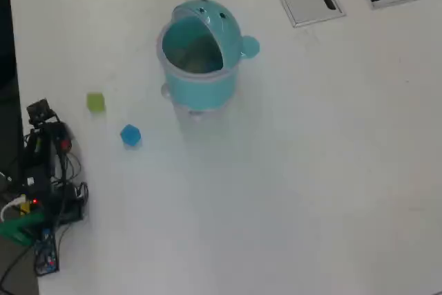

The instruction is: Grasp RGB lego blocks and put them in the bin one by one.

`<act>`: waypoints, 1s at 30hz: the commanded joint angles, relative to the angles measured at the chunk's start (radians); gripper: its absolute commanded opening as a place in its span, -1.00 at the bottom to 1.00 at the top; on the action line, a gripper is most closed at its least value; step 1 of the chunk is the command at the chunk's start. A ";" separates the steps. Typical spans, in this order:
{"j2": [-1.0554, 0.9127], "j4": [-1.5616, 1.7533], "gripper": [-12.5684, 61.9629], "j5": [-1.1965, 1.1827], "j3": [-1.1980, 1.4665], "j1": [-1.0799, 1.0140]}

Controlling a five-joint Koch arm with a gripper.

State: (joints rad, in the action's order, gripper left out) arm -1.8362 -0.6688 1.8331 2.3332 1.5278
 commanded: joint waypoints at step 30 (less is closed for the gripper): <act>-0.348 0.267 -0.51 -0.253 -0.212 -0.192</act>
State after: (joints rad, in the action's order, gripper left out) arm -2.1614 -0.4771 1.5723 2.2043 1.3361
